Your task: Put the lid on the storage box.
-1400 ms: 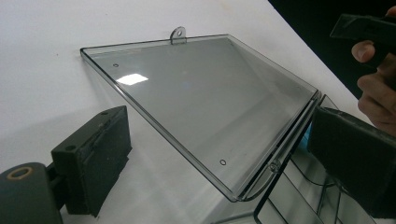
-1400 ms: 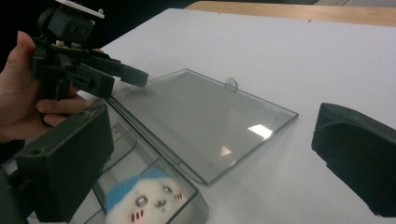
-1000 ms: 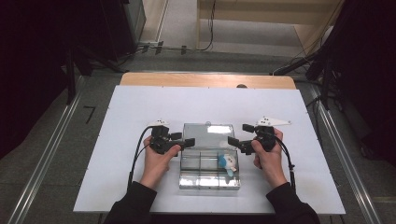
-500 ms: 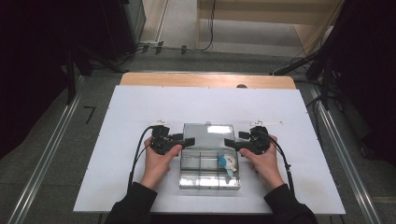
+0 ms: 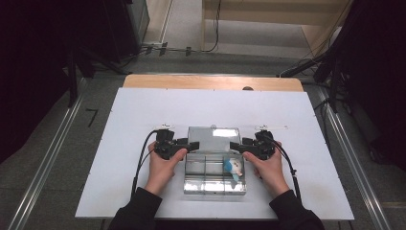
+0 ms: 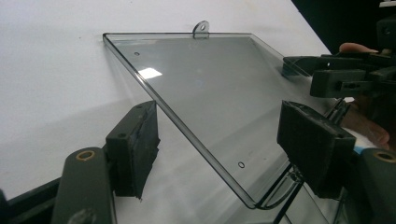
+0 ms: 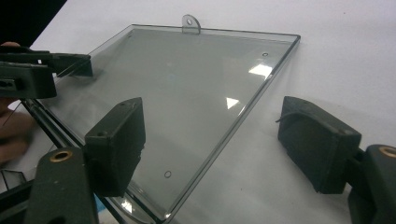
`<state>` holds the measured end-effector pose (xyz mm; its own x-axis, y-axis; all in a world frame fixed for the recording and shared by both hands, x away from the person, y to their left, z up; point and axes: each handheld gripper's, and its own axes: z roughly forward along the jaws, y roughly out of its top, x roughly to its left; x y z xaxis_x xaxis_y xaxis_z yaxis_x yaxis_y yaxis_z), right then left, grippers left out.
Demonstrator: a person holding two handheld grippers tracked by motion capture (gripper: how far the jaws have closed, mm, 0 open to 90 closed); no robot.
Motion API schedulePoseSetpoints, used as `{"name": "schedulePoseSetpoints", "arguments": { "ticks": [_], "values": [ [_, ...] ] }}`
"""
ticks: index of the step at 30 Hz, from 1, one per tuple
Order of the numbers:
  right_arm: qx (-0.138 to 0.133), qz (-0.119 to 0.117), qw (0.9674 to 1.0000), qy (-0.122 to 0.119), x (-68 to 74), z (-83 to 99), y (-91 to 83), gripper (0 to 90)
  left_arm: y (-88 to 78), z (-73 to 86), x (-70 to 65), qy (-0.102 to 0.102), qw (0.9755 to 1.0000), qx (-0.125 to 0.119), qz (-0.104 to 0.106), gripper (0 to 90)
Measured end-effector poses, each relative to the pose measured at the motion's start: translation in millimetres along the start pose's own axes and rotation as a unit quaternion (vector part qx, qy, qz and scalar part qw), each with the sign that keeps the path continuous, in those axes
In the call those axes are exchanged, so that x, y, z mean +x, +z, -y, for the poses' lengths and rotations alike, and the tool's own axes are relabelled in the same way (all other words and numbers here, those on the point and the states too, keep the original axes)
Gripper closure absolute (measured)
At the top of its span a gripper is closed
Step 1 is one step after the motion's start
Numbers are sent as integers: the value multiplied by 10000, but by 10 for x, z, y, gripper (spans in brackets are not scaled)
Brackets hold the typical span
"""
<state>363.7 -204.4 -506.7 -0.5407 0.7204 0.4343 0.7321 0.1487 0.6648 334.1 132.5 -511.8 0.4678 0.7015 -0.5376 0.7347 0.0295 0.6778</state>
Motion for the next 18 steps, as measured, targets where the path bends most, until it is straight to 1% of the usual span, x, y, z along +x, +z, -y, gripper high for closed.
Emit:
{"name": "schedulePoseSetpoints", "arguments": {
  "ticks": [4, 8, 11, 15, 18],
  "values": [
    [17, -20, 10000, 17, 6, 4, -1, 235, 5, 1, 6, -23, 10000, 42, -8, 319],
    [58, -190, 9998, 48, 14, 8, 5, 285, 10, 4, 2, -17, 10000, 78, -8, 339],
    [66, -206, 9998, 32, 23, 8, 3, 288, 11, 6, 5, -40, 10000, 87, 18, 354],
    [76, -271, 9996, 66, 14, 11, -5, 306, 9, 6, 7, -34, 9999, 68, 67, 375],
    [77, -330, 9994, 89, 17, 7, -15, 341, 5, 5, 5, -19, 9999, 37, 101, 399]
  ]
}}
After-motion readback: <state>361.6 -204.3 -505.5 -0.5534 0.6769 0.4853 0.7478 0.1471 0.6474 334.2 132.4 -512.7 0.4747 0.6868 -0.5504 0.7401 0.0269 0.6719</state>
